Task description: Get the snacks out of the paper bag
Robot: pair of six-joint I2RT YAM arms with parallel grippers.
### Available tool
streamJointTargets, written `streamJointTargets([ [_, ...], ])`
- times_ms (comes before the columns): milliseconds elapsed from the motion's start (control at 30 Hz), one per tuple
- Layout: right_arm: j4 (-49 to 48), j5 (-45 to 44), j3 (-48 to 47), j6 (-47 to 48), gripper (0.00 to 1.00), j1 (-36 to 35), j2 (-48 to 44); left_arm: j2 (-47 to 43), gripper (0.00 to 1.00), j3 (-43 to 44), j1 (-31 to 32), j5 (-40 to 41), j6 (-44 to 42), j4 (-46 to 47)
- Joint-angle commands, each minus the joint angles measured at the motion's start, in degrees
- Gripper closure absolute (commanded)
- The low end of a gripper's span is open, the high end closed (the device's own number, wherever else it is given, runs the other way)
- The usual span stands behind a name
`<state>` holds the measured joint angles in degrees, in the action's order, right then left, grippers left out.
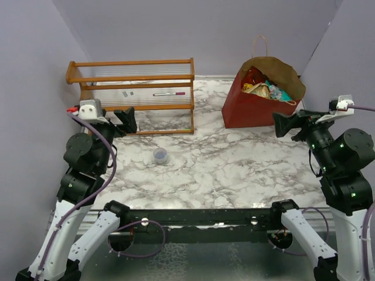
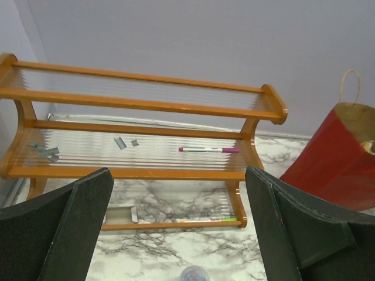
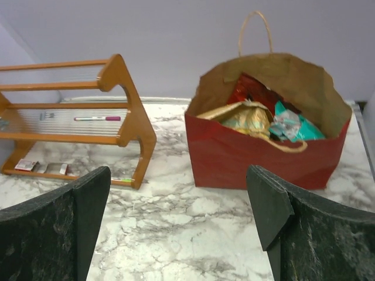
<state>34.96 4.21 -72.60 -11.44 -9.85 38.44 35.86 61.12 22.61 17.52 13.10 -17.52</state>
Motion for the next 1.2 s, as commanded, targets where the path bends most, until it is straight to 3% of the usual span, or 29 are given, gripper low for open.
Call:
streamJointTargets([
  [0,3.19,-6.92,3.62,-5.24,0.01,1.16,-2.67,-2.27,0.01,-7.57,-1.26,1.4,-0.25,10.4],
  [267,4.9,-12.5,8.26,-8.72,0.01,2.3,-5.02,-4.96,0.01,-18.36,-2.7,2.55,-0.25,19.97],
  [633,5.62,-19.77,10.6,-16.66,0.01,2.63,-4.37,-5.08,0.01,-22.0,-3.52,1.6,0.3,26.88],
  [967,-6.24,-16.45,12.14,-32.52,0.01,2.83,5.05,-2.99,0.02,-22.41,-4.66,-1.59,1.92,29.67],
  [1167,-13.38,-21.24,14.92,-43.19,0.01,2.87,10.92,-2.08,0.02,-22.58,-5.42,-2.99,2.83,30.4],
])
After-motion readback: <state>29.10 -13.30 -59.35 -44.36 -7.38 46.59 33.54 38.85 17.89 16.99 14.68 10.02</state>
